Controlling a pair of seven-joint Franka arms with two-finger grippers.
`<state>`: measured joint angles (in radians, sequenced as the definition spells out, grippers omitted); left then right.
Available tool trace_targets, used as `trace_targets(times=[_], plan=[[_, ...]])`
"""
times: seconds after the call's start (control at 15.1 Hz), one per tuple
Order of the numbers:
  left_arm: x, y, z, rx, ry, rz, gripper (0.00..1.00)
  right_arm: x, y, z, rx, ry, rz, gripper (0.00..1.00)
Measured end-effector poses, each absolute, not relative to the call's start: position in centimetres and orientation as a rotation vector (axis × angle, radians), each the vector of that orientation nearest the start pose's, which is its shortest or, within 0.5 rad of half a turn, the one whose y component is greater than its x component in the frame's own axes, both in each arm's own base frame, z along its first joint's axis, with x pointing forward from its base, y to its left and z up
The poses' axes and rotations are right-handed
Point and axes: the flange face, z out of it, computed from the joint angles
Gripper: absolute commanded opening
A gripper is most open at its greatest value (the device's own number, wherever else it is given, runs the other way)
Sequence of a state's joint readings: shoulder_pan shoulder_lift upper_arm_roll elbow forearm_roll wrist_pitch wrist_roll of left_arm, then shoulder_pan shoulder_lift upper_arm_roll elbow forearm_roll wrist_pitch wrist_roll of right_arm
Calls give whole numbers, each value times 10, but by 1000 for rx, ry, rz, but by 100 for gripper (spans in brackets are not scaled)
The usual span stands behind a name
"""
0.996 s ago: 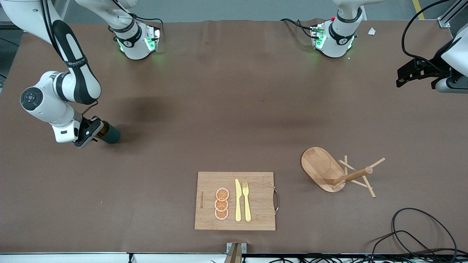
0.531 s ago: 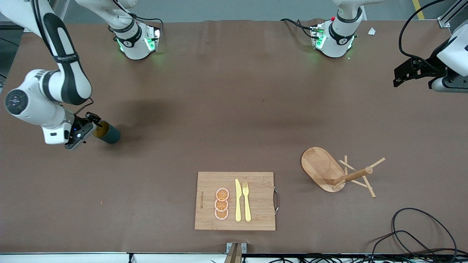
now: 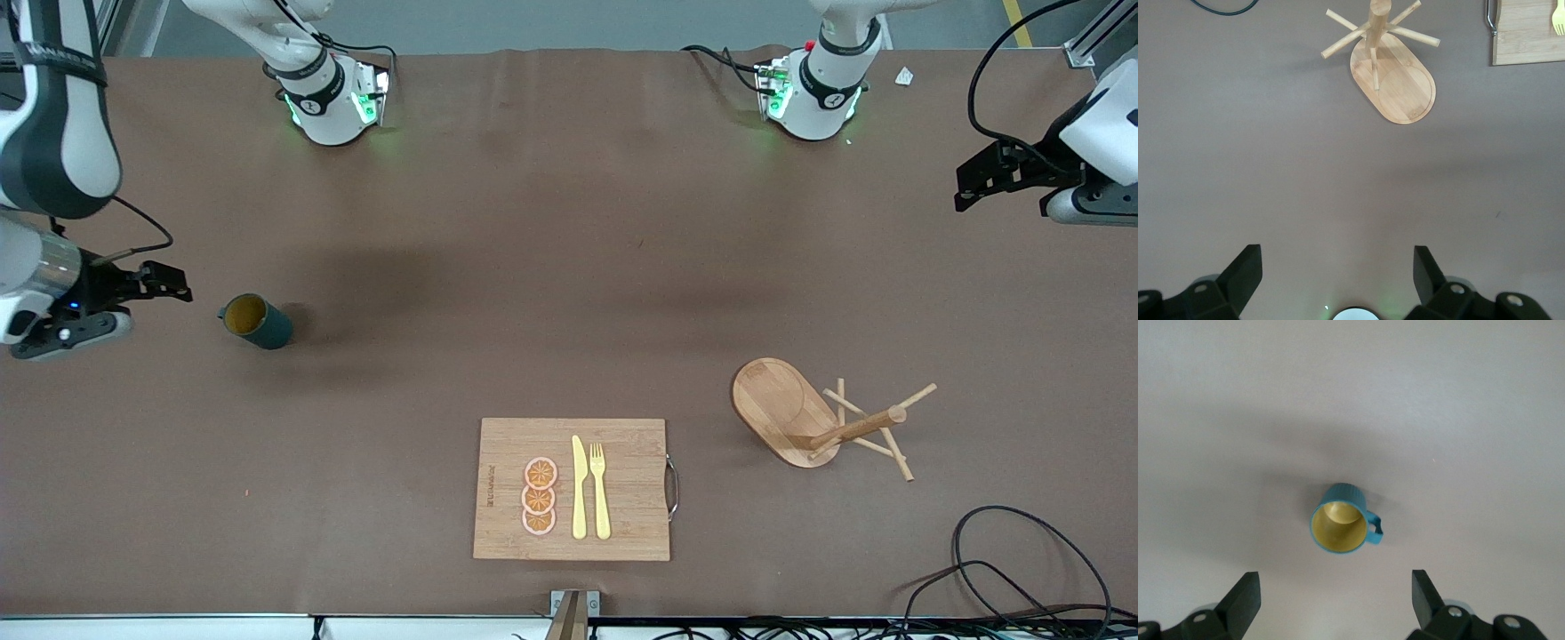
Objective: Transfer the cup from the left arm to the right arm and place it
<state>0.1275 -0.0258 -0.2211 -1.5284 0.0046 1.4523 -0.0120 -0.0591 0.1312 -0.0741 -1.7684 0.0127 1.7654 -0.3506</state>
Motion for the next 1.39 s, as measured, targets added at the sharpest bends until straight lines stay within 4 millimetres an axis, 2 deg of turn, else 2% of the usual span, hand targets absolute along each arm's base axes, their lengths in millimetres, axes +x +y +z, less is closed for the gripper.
trace_targets(times=[0.27, 0.6, 0.73, 1.06, 1.2, 1.39], plan=[[531, -54, 647, -3125, 97, 95, 100, 586, -77, 518, -3107, -206, 174, 100], [528, -77, 647, -3120, 150, 95, 100, 586, -87, 566, -3130, -172, 179, 100], [528, -77, 647, -3120, 152, 96, 100, 587, -87, 572, -3141, -165, 173, 100], [528, -76, 647, -3121, 147, 96, 100, 585, -83, 567, -3135, -84, 234, 100], [528, -74, 647, -3121, 145, 96, 100, 580, -82, 575, -3134, -43, 251, 100], [529, -71, 647, -3121, 136, 94, 100, 568, -77, 598, -3136, -43, 223, 100]])
